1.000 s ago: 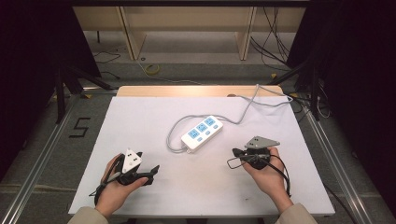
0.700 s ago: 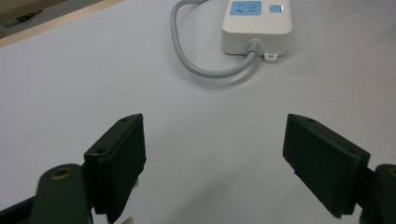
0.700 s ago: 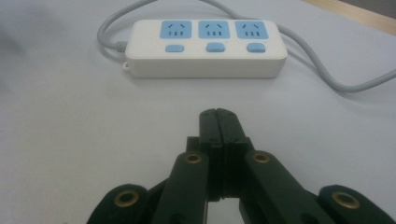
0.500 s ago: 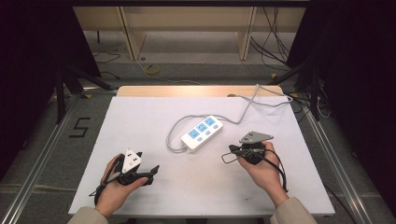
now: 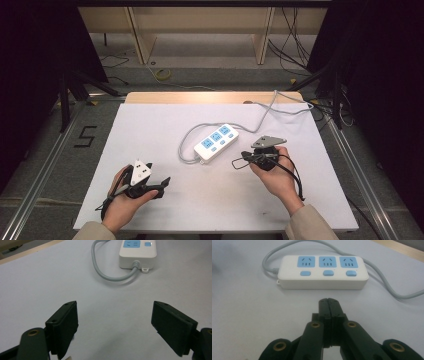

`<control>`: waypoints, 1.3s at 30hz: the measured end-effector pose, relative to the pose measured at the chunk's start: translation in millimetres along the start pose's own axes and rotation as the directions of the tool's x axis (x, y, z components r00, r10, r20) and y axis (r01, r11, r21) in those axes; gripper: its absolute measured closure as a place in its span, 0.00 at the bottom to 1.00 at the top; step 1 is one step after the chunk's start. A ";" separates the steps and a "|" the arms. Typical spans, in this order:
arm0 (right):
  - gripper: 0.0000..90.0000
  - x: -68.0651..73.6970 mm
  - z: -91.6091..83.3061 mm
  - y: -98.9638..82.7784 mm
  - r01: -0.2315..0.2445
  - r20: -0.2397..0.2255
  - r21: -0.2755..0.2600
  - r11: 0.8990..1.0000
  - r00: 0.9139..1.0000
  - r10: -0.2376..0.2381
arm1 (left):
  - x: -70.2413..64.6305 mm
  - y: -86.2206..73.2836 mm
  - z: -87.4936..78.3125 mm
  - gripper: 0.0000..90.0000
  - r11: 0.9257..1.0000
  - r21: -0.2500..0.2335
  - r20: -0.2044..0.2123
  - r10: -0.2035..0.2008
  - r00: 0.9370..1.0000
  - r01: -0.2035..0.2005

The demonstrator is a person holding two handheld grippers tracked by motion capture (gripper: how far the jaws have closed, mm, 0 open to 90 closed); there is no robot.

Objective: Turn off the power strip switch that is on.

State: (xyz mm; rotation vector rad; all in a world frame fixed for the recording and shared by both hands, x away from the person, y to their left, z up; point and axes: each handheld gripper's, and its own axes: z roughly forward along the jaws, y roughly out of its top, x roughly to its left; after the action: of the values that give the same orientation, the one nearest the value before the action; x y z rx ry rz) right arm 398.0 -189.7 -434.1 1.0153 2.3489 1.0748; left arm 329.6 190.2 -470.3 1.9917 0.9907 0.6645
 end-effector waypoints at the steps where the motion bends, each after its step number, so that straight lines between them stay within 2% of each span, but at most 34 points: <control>1: 1.00 0.1 0.4 0.9 0.002 0.001 0.002 1.000 1.000 -0.002 | -0.1 0.1 -0.1 0.24 1.000 0.000 0.000 0.000 1.000 0.000; 22: 1.00 0.9 10.6 17.5 0.003 -0.005 0.018 1.000 1.000 -0.003 | -0.1 -0.1 0.0 0.24 1.000 -0.001 -0.003 0.001 1.000 -0.001; 34: 1.00 1.0 14.7 30.7 0.001 -0.012 0.010 1.000 1.000 -0.001 | 1.8 0.2 -1.0 0.23 1.000 -0.011 -0.009 -0.020 1.000 0.020; 39: 1.00 0.7 17.4 34.7 0.004 -0.010 0.011 1.000 1.000 -0.004 | 1.5 -0.3 -0.5 0.23 1.000 -0.004 -0.011 -0.011 1.000 0.011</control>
State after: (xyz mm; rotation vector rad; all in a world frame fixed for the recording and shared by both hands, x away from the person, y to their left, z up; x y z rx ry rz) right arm 423.5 -164.8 -418.8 1.0112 2.3660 1.0693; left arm 329.9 191.7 -470.1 1.9801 1.0054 0.6710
